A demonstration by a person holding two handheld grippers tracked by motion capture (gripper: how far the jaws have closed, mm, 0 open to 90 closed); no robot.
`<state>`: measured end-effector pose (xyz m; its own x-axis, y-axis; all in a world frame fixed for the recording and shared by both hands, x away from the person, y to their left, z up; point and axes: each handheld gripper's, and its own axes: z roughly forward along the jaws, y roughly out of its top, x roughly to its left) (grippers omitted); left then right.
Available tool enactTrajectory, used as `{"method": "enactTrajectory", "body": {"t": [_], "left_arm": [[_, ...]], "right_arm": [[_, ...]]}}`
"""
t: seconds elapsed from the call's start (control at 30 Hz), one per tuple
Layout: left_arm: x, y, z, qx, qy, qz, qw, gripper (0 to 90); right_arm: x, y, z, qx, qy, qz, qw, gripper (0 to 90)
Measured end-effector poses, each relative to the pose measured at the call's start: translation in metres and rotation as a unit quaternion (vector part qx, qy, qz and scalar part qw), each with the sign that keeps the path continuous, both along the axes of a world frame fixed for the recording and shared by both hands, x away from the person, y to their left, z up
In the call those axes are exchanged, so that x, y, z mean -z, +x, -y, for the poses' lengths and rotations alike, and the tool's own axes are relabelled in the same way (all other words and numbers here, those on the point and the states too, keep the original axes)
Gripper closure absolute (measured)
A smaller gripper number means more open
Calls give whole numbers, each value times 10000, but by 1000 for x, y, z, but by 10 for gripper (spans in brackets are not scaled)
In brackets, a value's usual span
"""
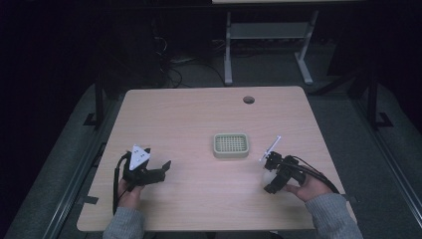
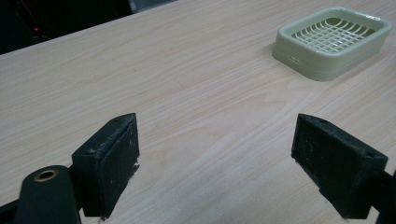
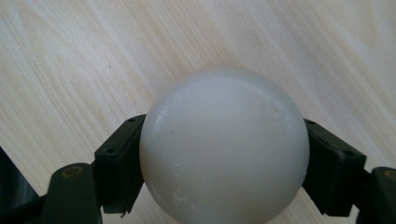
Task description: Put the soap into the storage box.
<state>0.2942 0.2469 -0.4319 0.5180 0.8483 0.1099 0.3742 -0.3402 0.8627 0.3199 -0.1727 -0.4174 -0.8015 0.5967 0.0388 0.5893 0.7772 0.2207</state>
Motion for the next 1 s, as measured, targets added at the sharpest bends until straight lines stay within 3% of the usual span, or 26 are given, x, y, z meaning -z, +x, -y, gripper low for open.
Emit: {"method": "enactTrajectory", "body": {"t": [1.0], "left_arm": [[0,0,0,-20,-31,-12,10000,148]], "right_arm": [[-23,25,-10,-107,66,0,9999,234]]}}
